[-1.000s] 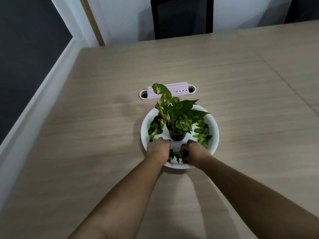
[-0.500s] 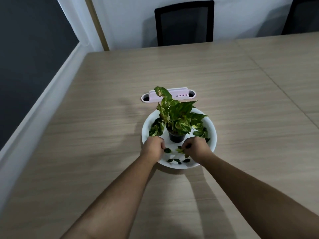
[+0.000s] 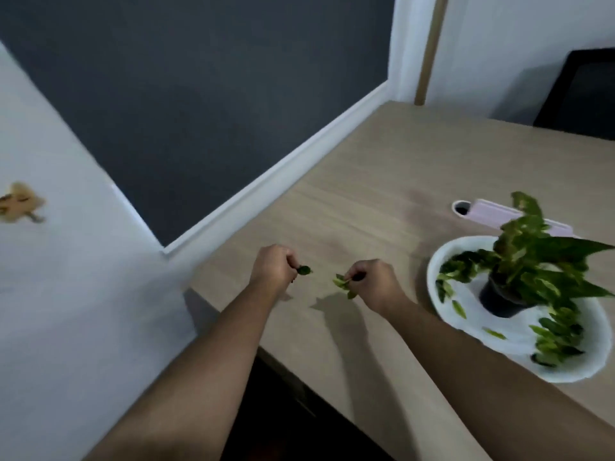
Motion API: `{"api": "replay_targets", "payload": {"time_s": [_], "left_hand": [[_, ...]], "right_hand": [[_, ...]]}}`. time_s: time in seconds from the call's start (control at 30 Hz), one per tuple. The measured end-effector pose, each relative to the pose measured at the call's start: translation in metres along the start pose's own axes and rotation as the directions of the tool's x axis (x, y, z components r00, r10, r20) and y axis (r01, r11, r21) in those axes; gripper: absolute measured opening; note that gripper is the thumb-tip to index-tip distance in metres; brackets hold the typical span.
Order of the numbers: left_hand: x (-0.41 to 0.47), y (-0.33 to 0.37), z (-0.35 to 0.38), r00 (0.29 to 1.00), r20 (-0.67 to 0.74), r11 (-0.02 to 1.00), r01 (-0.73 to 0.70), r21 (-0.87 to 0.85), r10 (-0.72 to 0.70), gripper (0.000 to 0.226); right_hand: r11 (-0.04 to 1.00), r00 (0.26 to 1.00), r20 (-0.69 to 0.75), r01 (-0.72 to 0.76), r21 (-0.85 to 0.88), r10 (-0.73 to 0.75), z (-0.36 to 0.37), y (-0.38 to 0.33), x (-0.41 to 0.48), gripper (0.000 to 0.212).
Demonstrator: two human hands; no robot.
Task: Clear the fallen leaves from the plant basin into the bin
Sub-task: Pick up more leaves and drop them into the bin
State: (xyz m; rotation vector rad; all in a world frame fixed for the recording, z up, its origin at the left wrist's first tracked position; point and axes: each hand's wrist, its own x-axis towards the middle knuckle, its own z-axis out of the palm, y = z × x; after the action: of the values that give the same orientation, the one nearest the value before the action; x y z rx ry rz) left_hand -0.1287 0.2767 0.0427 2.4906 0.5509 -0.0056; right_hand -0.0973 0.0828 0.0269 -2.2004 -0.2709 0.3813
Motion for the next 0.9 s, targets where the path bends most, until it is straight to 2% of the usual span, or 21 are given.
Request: {"api": "replay_targets", "payload": {"time_s": [0.13,0.33,0.47,0.63,0.8,0.9], "left_hand": [[-0.036,-0.107,-0.053,0.966,-0.119,0.973,0.223,-0.064,-0.230,0.017],[-0.087,-0.247,-0.076,0.884,-0.109,0.890,0.446,-0.095,-0.455,0.015],[-0.104,-0.326,-0.040,0.803,-0.032,0.795,0.584,-0.165,-0.596,0.021],[-0.095,-0.406,0.033,0.760,0.098,0.731,0.646,-0.221,-0.642,0.022],[-0.075,-0.452,0.087,0.724,0.122,0.686,0.684,-0.246,-0.678,0.016],[-0.073,-0.458,0.098,0.703,0.192,0.666,0.710,-0.229,-0.684,0.044]], "right_hand": [[0.986,0.965,0.210,0.166,-0.014,-0.160,0.093,-0.074,0.006,0.021],[0.948,0.878,0.437,0.285,-0.143,-0.197,0.227,-0.122,0.000,0.011],[0.924,0.833,0.545,0.280,-0.262,-0.098,0.311,-0.099,0.005,0.010],[0.927,0.830,0.557,0.180,-0.329,0.036,0.405,-0.041,0.020,0.012],[0.921,0.853,0.516,0.137,-0.365,0.078,0.465,0.012,0.035,0.016],[0.925,0.806,0.584,0.143,-0.351,0.097,0.475,0.025,0.037,0.030]]}}
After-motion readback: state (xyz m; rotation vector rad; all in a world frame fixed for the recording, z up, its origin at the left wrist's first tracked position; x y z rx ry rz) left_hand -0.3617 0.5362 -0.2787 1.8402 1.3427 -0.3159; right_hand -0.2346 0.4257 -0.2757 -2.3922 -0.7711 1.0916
